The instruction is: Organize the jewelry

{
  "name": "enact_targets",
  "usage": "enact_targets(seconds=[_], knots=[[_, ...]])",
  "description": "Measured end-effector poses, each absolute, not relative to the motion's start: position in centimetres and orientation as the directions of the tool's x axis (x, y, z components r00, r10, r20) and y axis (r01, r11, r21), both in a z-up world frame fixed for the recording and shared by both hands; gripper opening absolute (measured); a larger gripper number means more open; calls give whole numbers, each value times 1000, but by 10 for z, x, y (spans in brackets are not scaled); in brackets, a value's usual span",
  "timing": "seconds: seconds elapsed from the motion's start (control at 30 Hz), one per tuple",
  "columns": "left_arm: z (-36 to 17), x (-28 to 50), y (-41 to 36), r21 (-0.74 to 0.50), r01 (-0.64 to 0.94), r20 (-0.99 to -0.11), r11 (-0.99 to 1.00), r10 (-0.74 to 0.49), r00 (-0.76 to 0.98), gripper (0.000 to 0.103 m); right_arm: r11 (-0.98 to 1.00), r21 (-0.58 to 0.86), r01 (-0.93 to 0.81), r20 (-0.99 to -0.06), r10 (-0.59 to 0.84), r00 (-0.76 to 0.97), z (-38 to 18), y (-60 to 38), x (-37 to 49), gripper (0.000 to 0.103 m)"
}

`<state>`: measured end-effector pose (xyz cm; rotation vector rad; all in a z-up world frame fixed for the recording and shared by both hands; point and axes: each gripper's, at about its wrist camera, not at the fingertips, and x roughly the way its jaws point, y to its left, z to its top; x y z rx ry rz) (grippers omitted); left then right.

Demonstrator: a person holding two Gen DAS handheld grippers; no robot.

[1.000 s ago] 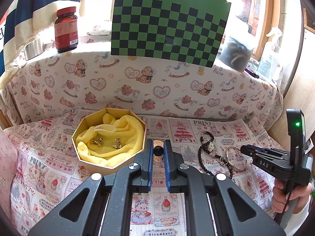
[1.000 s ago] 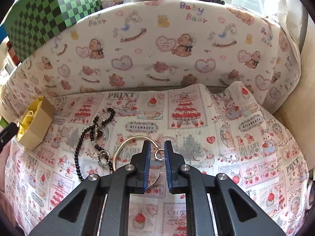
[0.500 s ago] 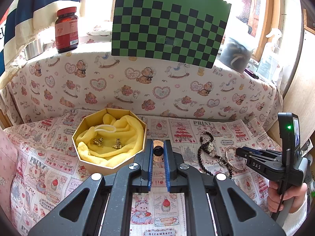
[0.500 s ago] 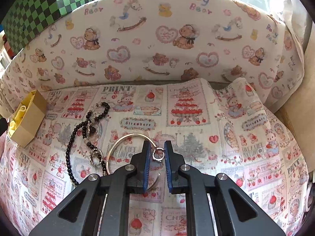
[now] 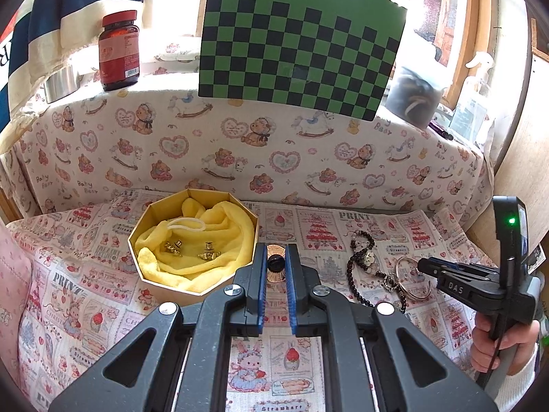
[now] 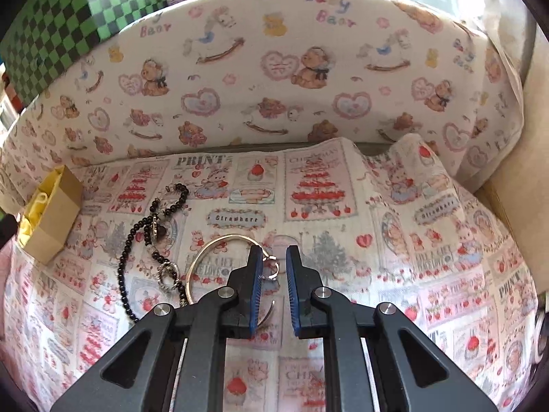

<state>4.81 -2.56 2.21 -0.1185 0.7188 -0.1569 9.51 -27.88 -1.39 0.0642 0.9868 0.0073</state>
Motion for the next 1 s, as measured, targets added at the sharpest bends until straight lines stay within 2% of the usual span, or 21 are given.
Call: enact_targets(seconds=[0.37,0.63,0.9,1.0], knots=[[22,48,-25,-161,98,-646,982,-180,742,9,998,-14,57,-855,-42,517,-18,-277,87,15],[23,48,-25,-163,96,-646,982,-180,742,9,995,63,83,-853,10,521,-10,-295,85,15],[22,48,-25,-163,96,-646,982,-180,742,9,996,47,81,-856,-1,518,-17,-290,90,15],[22,49,-25,-163,96,-647,982,-180,741,9,994,85,69,-849,36,528,-21,-284,93,15]])
